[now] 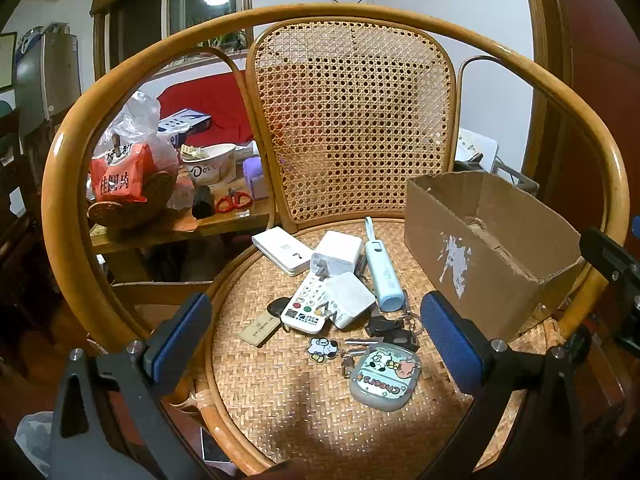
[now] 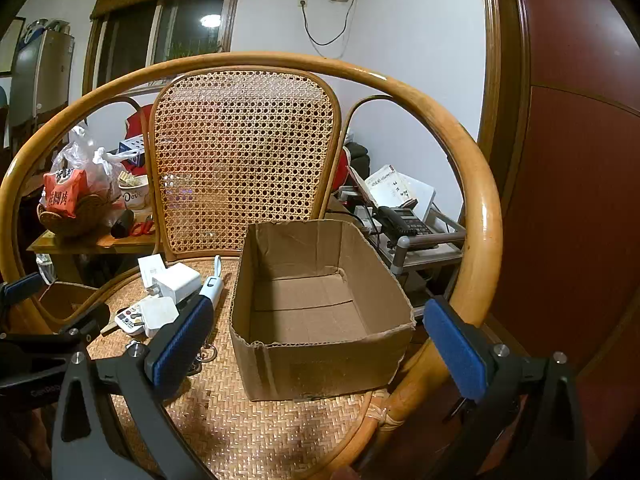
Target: Organize rigid objects
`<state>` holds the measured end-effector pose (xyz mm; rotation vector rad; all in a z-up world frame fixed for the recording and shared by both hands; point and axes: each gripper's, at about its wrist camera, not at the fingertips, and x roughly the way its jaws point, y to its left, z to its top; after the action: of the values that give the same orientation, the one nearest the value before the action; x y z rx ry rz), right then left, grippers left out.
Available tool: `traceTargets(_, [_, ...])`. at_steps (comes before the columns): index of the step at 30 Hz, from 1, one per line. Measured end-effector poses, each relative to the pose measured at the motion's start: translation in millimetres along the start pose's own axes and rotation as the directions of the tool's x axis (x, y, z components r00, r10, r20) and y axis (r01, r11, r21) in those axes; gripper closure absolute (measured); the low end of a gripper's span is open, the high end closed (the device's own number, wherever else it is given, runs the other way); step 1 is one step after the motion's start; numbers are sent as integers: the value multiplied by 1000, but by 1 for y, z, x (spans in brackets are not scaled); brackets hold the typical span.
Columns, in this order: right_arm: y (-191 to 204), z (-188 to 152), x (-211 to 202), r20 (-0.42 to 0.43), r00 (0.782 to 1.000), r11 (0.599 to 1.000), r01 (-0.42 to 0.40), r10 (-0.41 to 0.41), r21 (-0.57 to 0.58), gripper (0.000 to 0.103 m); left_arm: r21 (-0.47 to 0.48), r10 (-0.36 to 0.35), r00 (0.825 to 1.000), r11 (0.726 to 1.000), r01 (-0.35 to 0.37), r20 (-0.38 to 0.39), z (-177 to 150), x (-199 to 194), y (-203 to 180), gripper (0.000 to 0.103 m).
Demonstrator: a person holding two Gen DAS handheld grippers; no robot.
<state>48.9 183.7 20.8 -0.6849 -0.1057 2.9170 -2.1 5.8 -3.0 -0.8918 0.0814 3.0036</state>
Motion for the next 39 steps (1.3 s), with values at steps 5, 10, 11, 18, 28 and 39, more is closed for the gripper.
traceTargets(5, [3,-1,1,-8,1000,1000,-1,1,-3,0,-1,2,1000,1000,-2,-2,0,1,0,0])
traceTargets(10, [4,0,1,-7,1000,1000,-2,2,-8,0,1,2,1000,1000,-2,-5,0,1,-1,0])
traceTargets(11, [4,0,1,-8,1000,1000,-3,3,-8,0,2,1,1000,1000,-1,-7,0,2,-1,0])
traceTargets(18, [5,0,1,-12,1000,1000,-1,1,-9,0,8,-3,1000,1000,3,-13,0,4,-2,0])
traceTargets(28, [5,-1,2,-17,1000,1000,-4,4,-12,0,6,-5,1000,1000,5,-17,0,4,-1,0])
traceTargets(39, [6,-1,3,-27,1000,1000,-5,4,-14,0,14,-9,1000,1000,9,-15,-1,5,-3,0])
